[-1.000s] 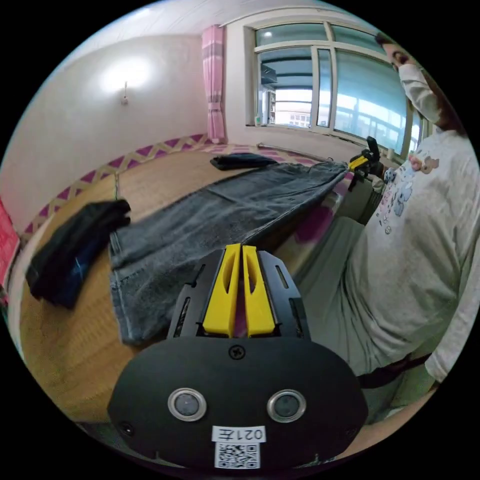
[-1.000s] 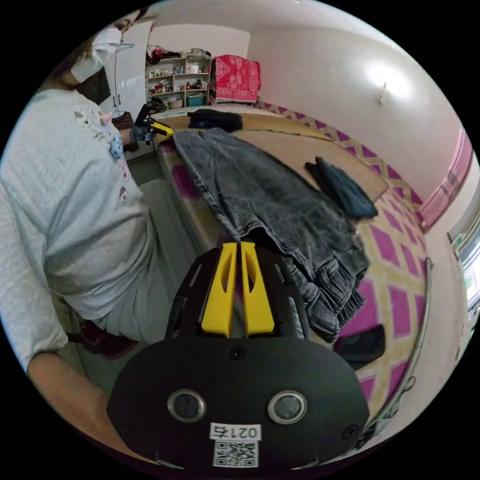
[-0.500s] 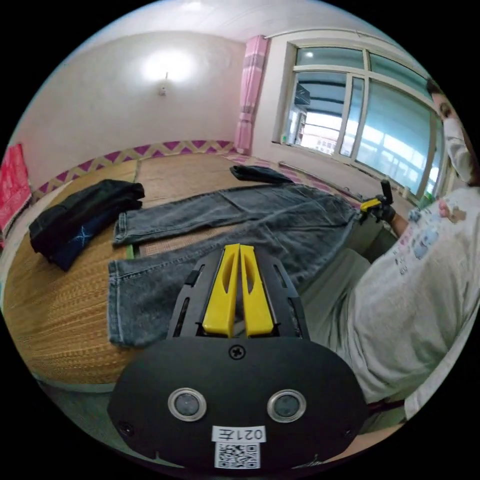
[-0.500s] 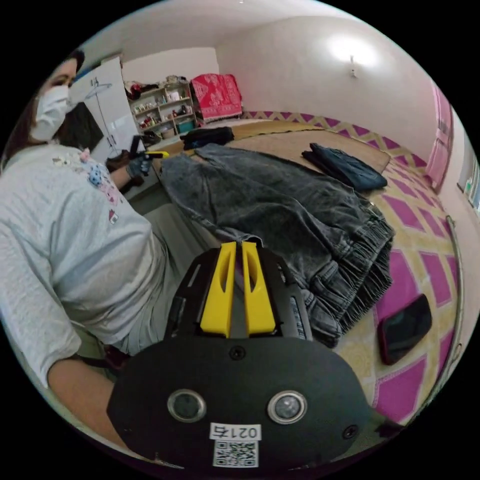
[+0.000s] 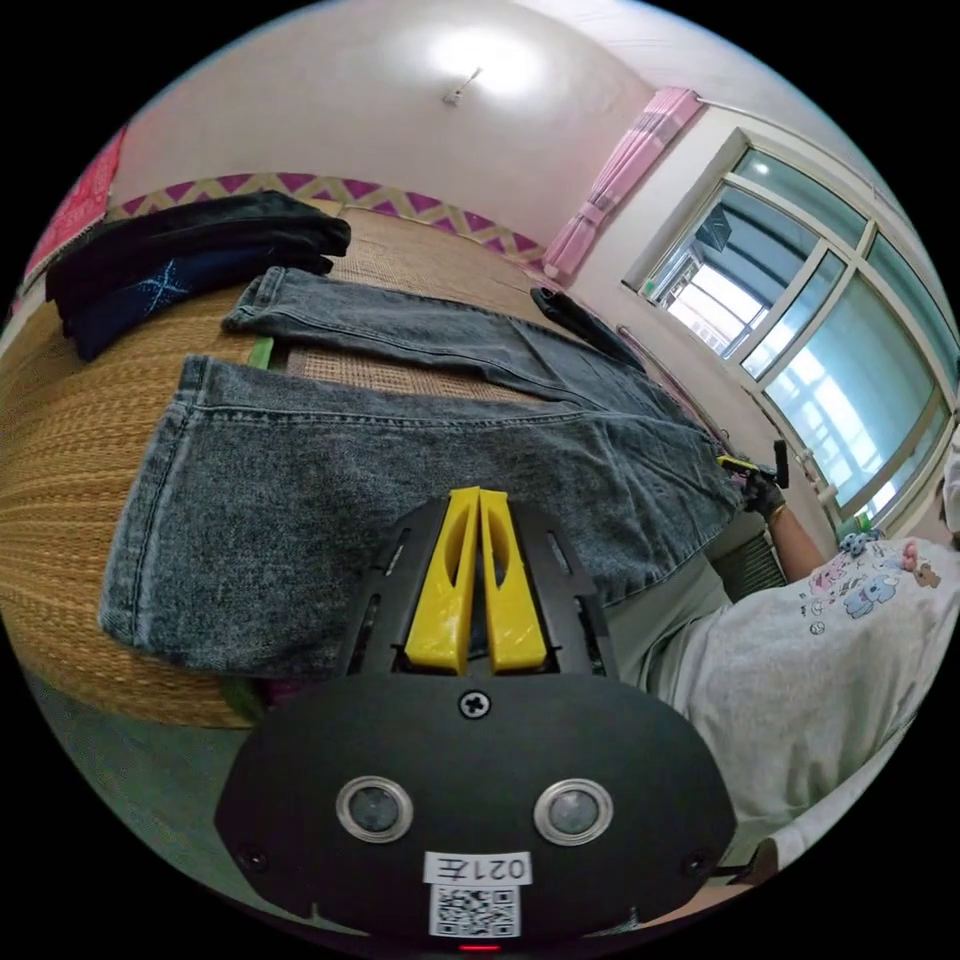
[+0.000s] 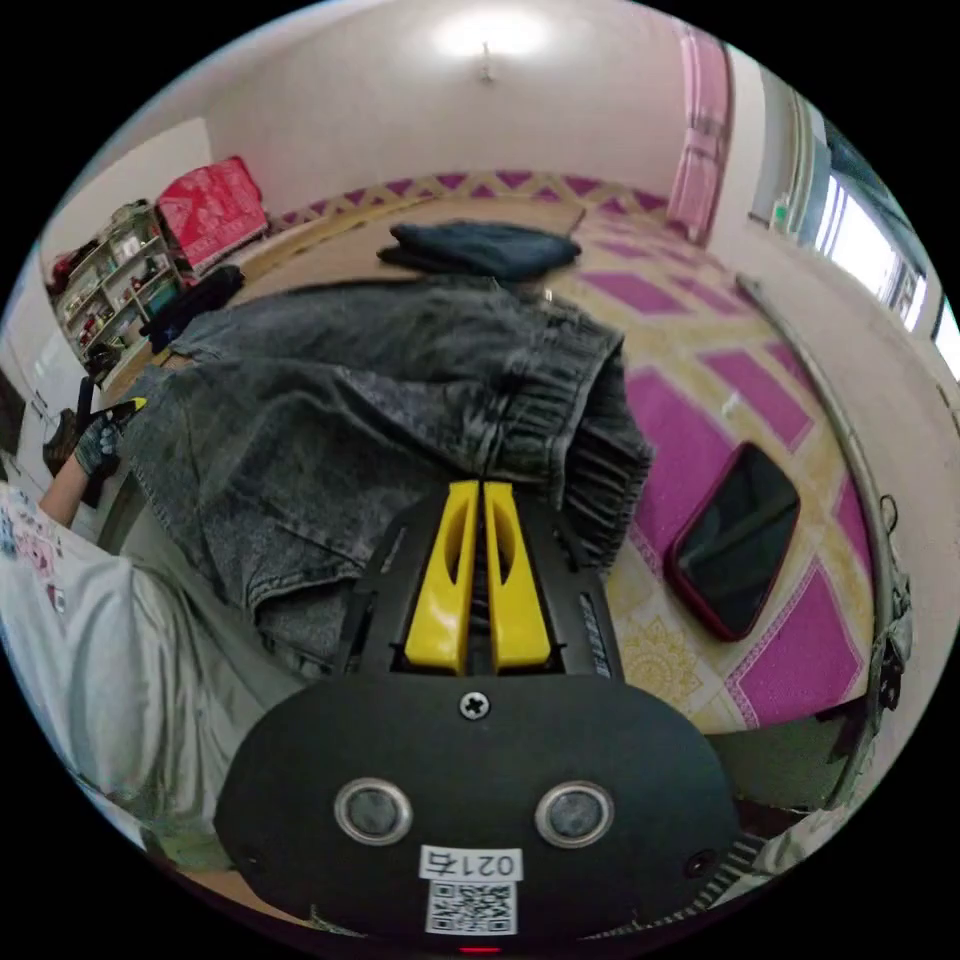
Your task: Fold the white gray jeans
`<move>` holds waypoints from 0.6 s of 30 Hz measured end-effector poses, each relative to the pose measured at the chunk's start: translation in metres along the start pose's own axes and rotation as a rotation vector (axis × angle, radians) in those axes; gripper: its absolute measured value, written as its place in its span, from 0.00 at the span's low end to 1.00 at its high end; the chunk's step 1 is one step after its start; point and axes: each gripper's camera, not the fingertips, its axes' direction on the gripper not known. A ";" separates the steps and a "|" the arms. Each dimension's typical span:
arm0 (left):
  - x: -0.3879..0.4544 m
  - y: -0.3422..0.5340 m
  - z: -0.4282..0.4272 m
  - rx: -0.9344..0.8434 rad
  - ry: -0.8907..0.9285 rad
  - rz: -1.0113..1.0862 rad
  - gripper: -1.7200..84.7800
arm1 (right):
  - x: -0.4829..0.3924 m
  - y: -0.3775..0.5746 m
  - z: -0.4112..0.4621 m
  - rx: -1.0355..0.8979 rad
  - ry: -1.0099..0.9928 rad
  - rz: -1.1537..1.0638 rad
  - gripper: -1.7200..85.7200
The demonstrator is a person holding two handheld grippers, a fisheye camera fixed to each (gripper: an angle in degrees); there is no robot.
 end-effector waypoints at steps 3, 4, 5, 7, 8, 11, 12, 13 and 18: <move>0.008 -0.003 -0.026 0.126 -0.015 0.019 0.01 | 0.001 -0.003 0.004 -0.037 -0.027 0.056 0.01; 0.009 -0.005 -0.032 0.165 -0.005 0.024 0.01 | -0.003 -0.005 0.004 -0.046 -0.011 0.057 0.01; 0.009 -0.012 -0.043 0.216 -0.010 0.017 0.01 | -0.006 -0.007 0.005 -0.051 0.005 0.048 0.01; 0.004 -0.031 -0.051 0.243 -0.083 -0.005 0.01 | -0.020 -0.014 0.010 -0.070 0.072 0.020 0.01; -0.003 -0.047 -0.052 0.234 -0.154 -0.027 0.01 | -0.022 -0.016 0.011 -0.072 0.084 0.017 0.01; -0.029 -0.092 -0.042 0.154 -0.342 -0.071 0.01 | -0.026 -0.020 0.016 -0.070 0.100 0.036 0.01; -0.041 -0.109 -0.036 0.116 -0.399 -0.080 0.02 | -0.023 -0.019 0.016 -0.061 0.084 0.062 0.01; -0.047 -0.116 -0.032 0.092 -0.415 -0.084 0.02 | -0.020 -0.018 0.016 -0.049 0.061 0.091 0.01; -0.085 -0.159 0.003 -0.103 -0.466 -0.061 0.08 | -0.009 -0.010 0.017 0.013 -0.012 0.179 0.01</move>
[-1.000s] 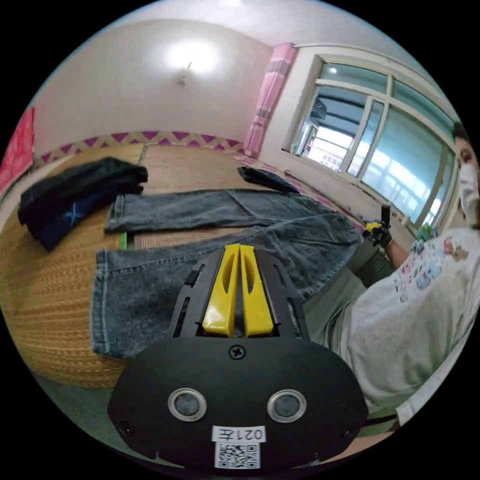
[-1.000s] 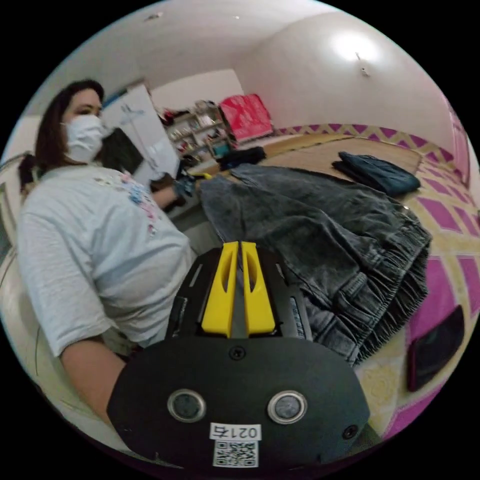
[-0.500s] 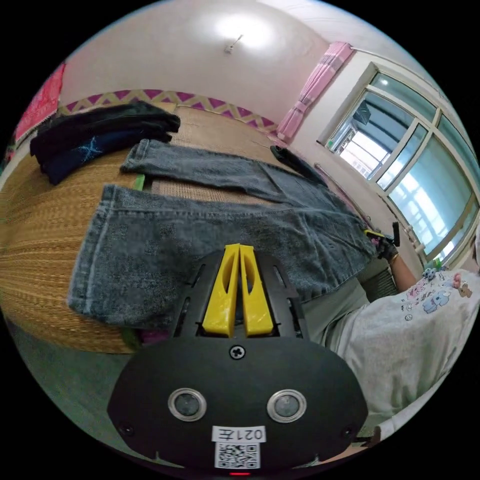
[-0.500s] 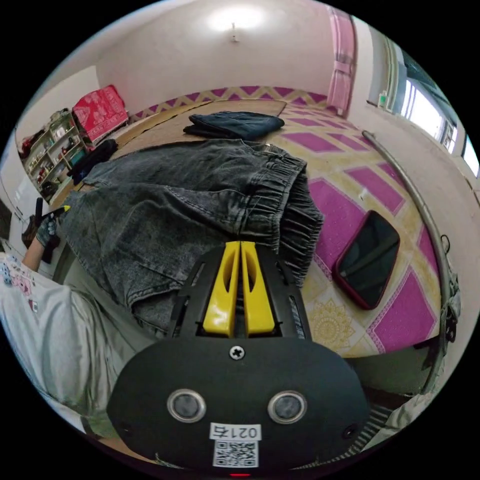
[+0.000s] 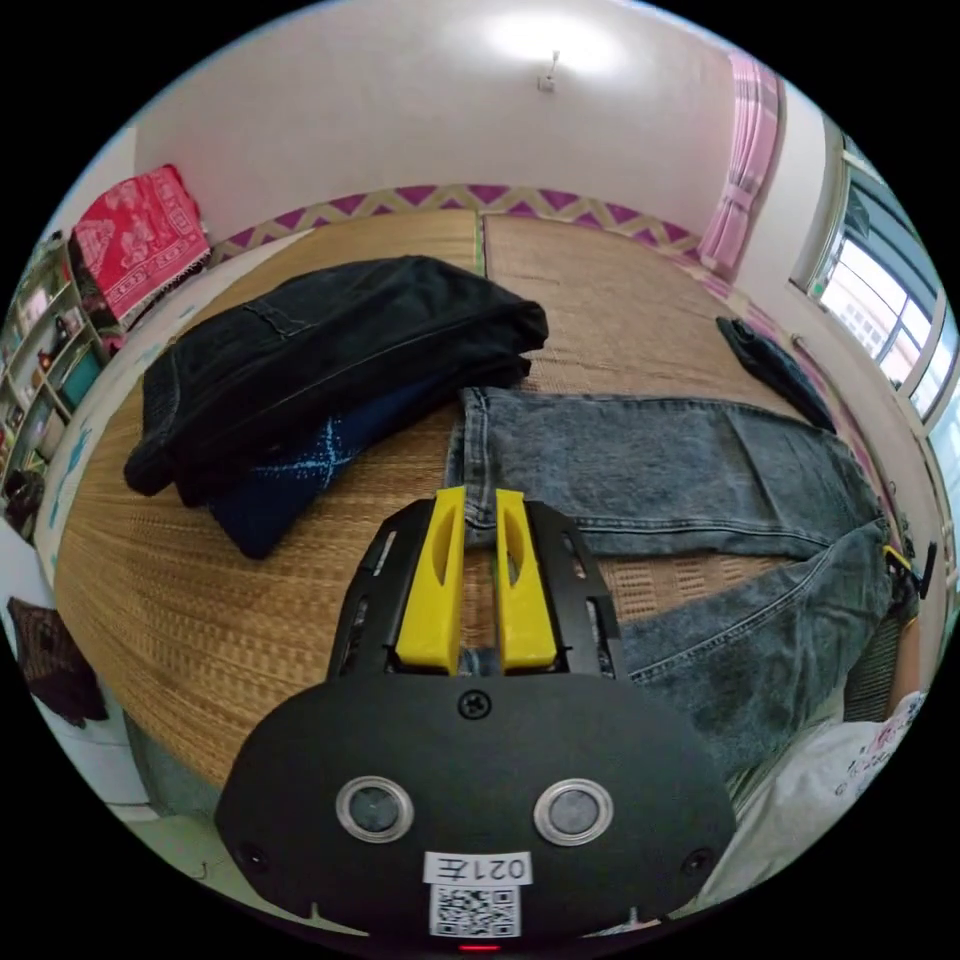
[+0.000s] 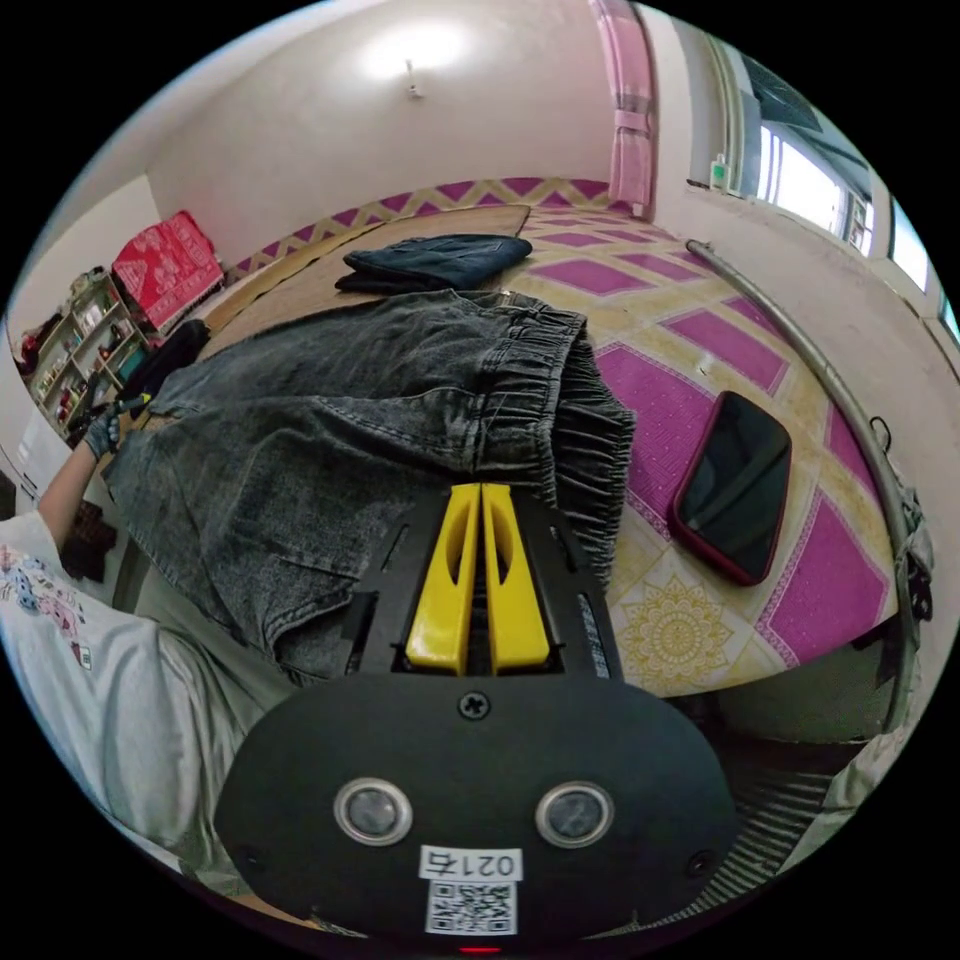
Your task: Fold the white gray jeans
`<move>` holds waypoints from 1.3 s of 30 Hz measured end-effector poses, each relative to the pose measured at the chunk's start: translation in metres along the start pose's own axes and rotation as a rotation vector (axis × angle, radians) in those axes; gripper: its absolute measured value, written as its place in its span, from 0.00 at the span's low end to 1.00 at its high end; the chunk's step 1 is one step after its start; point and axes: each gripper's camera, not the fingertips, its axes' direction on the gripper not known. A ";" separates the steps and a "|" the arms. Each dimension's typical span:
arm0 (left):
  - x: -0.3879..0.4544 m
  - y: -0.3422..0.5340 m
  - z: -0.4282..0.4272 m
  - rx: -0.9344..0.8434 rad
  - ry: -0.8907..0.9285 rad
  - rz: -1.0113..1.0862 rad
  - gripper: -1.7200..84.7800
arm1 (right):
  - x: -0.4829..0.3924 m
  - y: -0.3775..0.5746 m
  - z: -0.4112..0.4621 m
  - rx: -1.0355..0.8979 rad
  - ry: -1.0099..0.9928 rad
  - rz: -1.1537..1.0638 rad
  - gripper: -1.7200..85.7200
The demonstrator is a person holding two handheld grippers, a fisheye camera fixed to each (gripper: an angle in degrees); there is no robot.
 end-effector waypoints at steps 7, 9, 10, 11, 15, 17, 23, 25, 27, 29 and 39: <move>-0.009 -0.008 0.013 -0.080 0.036 0.020 0.06 | 0.001 -0.001 0.002 0.009 -0.010 0.017 0.01; -0.011 -0.007 0.009 -0.083 0.045 0.031 0.02 | 0.003 -0.001 0.002 0.011 -0.020 0.025 0.01; -0.011 -0.007 0.008 -0.081 0.050 0.029 0.02 | 0.005 -0.001 0.001 0.012 -0.026 0.031 0.01; -0.014 -0.006 0.004 -0.071 0.058 0.022 0.01 | 0.005 -0.001 0.001 0.012 -0.029 0.033 0.01; -0.029 0.006 -0.024 0.041 0.121 -0.033 0.01 | 0.008 0.000 0.000 0.021 -0.034 0.040 0.01; -0.039 0.012 -0.036 0.090 0.178 -0.069 0.01 | 0.009 0.001 0.000 0.023 -0.033 0.040 0.01; -0.060 0.023 -0.020 -0.026 0.166 -0.120 0.01 | 0.014 0.002 -0.004 0.029 -0.037 0.042 0.01; -0.060 0.024 -0.024 -0.042 0.150 -0.107 0.01 | 0.018 0.002 -0.006 0.034 -0.042 0.044 0.01; -0.060 0.027 -0.030 -0.056 0.124 -0.083 0.01 | 0.020 0.003 -0.007 0.037 -0.043 0.042 0.01; -0.062 0.030 -0.037 -0.062 0.109 -0.075 0.01 | 0.022 0.003 -0.009 0.042 -0.042 0.038 0.01; -0.074 0.179 -0.173 0.256 0.119 -0.278 0.05 | 0.037 0.040 -0.079 0.262 -0.028 0.207 0.04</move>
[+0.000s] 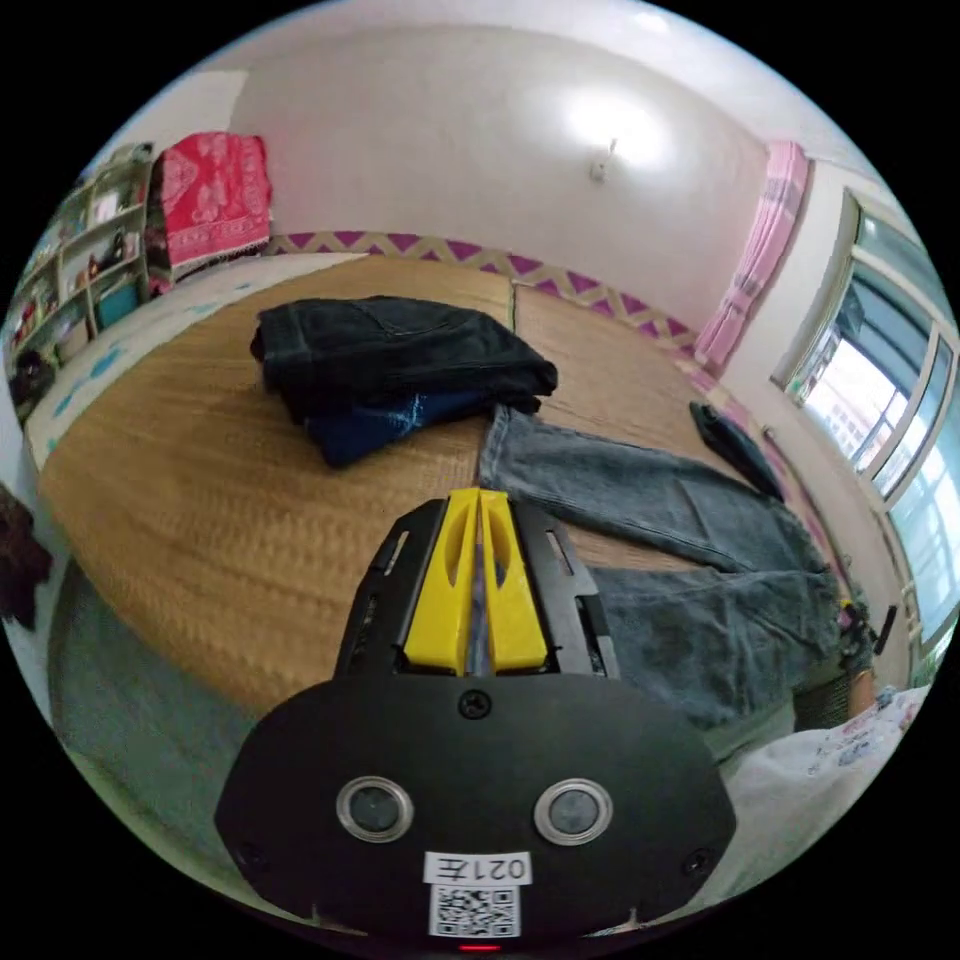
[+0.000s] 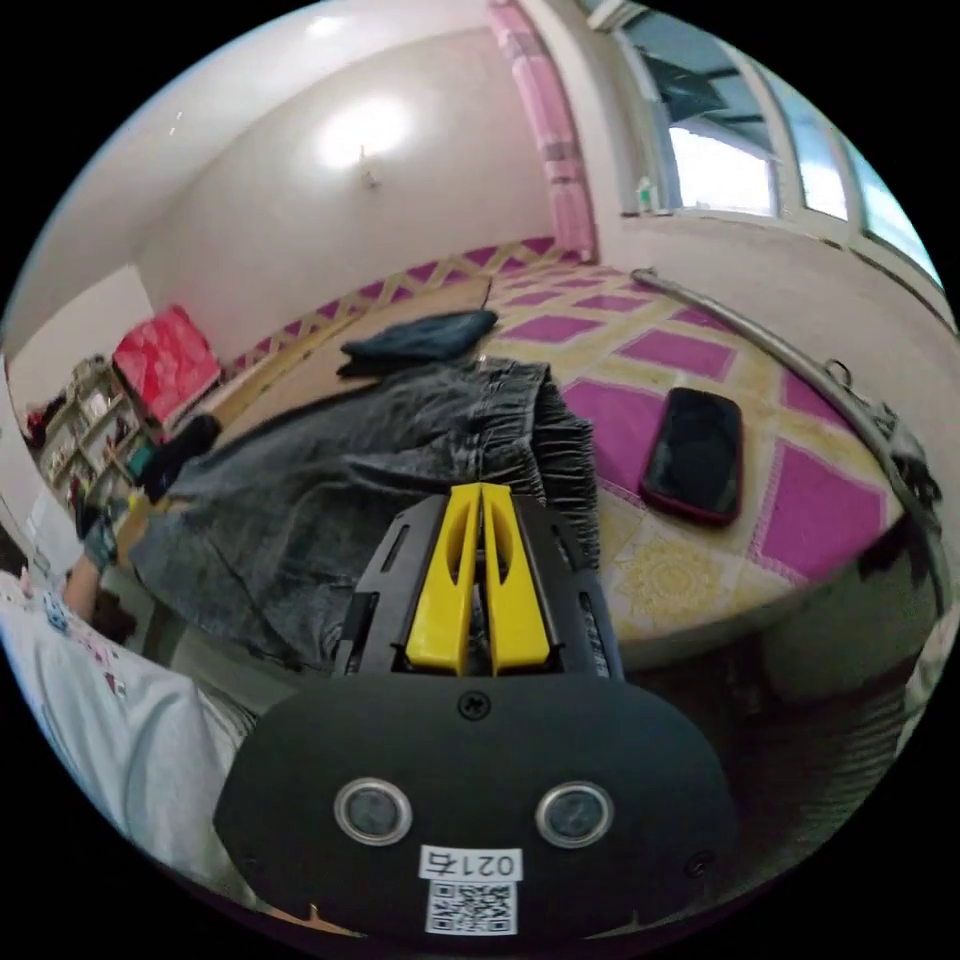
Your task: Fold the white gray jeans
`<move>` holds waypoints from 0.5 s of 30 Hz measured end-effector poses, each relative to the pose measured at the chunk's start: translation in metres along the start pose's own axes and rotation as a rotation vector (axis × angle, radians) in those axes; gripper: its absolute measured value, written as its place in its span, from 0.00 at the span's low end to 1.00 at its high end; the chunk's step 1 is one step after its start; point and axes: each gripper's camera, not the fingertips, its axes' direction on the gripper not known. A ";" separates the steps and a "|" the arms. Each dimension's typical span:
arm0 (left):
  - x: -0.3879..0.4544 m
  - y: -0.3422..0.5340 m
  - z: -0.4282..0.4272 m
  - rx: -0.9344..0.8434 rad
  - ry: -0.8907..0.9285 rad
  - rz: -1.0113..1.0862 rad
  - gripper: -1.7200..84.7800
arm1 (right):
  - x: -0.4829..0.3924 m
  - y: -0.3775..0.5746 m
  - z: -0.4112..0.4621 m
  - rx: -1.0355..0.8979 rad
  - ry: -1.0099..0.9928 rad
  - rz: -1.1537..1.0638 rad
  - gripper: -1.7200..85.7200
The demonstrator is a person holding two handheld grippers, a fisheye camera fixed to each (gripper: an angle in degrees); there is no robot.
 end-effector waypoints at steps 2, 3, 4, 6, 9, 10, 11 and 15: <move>-0.007 0.038 -0.022 0.013 0.001 -0.098 0.09 | 0.010 0.011 -0.023 0.056 0.025 0.083 0.08; -0.013 0.065 -0.035 0.040 0.003 -0.176 0.11 | 0.017 0.018 -0.035 0.074 0.043 0.134 0.09; -0.016 0.077 -0.040 0.053 0.006 -0.214 0.11 | 0.025 0.026 -0.044 0.087 0.054 0.186 0.10; -0.026 0.116 -0.052 0.100 0.038 -0.333 0.11 | 0.037 0.037 -0.057 0.107 0.054 0.267 0.10; -0.028 0.136 -0.062 0.162 0.051 -0.367 0.11 | 0.059 0.052 -0.072 0.137 0.012 0.393 0.11; -0.029 0.139 -0.065 0.181 0.050 -0.379 0.11 | 0.068 0.056 -0.075 0.144 -0.013 0.438 0.11; -0.033 0.143 -0.071 0.203 0.043 -0.408 0.11 | 0.072 0.058 -0.076 0.144 -0.024 0.456 0.11; -0.052 0.159 -0.092 0.256 0.044 -0.478 0.11 | 0.094 0.071 -0.084 0.140 -0.077 0.534 0.11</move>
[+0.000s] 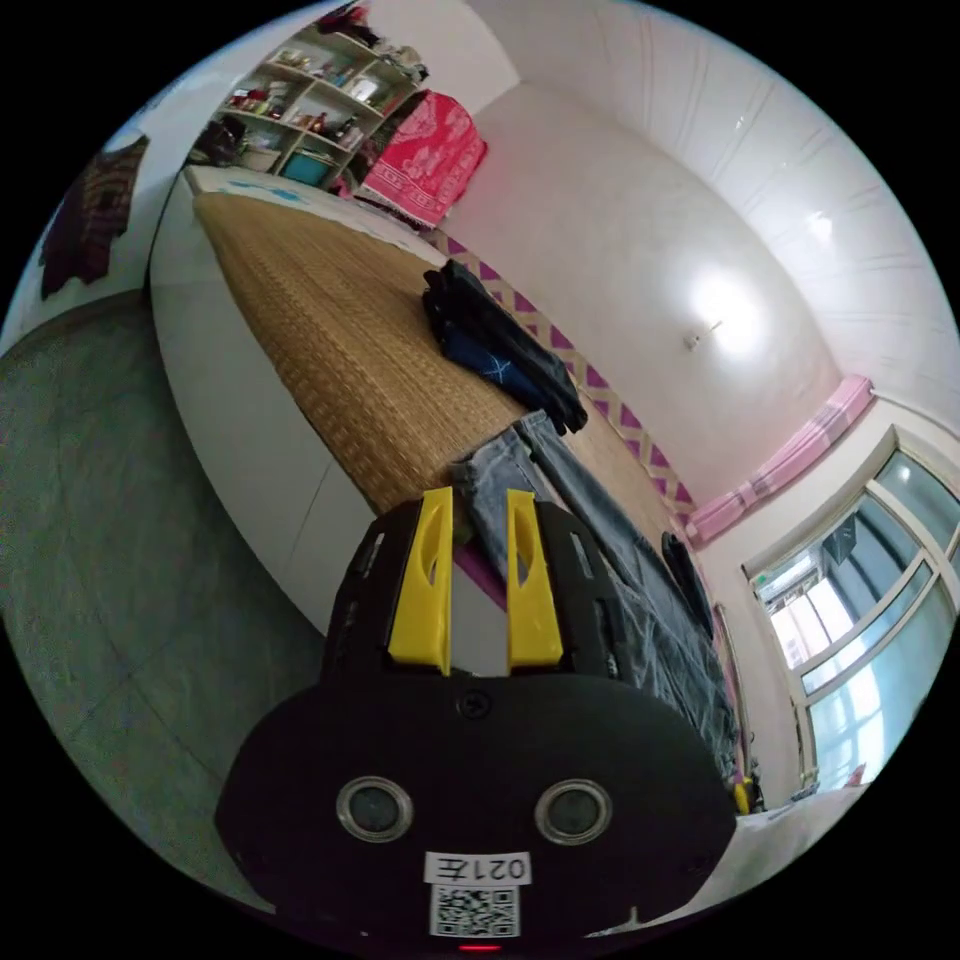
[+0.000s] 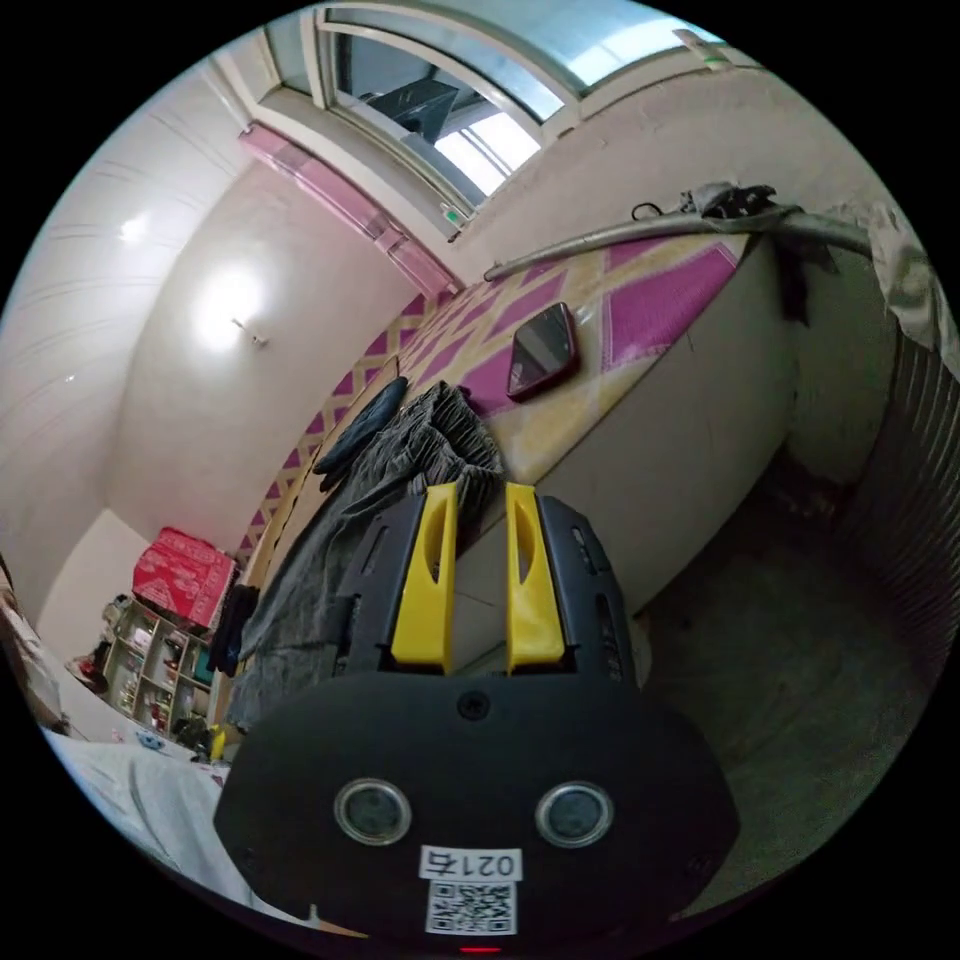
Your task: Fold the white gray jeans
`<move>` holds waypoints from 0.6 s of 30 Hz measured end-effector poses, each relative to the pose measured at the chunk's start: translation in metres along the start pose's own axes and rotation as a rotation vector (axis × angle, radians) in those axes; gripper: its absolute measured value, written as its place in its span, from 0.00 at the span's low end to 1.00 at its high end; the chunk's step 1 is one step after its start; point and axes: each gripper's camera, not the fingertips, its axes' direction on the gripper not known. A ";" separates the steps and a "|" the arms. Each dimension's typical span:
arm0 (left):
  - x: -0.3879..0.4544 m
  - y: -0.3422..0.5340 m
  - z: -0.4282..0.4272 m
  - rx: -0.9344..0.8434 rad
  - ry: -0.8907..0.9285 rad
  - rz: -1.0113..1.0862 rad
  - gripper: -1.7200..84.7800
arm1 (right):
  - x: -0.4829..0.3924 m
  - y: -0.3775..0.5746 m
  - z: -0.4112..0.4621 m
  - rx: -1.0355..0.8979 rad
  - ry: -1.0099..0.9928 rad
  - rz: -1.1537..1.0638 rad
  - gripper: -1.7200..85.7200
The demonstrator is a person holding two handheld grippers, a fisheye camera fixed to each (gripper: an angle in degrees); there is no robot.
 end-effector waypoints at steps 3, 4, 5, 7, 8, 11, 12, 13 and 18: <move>-0.005 -0.002 0.014 -0.122 0.036 0.043 0.11 | 0.008 -0.002 -0.002 -0.024 -0.027 0.004 0.11; -0.006 -0.002 0.019 -0.149 0.046 0.045 0.11 | 0.010 -0.004 0.001 -0.042 -0.039 0.004 0.12; -0.007 -0.002 0.025 -0.178 0.067 0.046 0.12 | 0.011 -0.005 0.002 -0.050 -0.050 0.005 0.12; -0.008 -0.003 0.027 -0.175 0.058 0.050 0.12 | 0.016 -0.009 0.006 -0.065 -0.128 0.021 0.13; -0.010 -0.004 0.027 -0.174 0.056 0.052 0.12 | 0.018 -0.011 0.006 -0.064 -0.150 0.027 0.13; -0.014 -0.005 0.024 -0.166 0.069 0.051 0.12 | 0.024 -0.019 0.010 -0.066 -0.235 0.055 0.14; -0.016 -0.006 0.023 -0.169 0.075 0.052 0.12 | 0.025 -0.023 0.013 -0.079 -0.251 0.068 0.14; -0.017 -0.007 0.023 -0.171 0.079 0.052 0.12 | 0.027 -0.027 0.018 -0.097 -0.254 0.079 0.14; -0.027 -0.011 0.025 -0.207 0.123 0.020 0.10 | 0.031 -0.033 0.036 -0.148 -0.316 0.146 0.13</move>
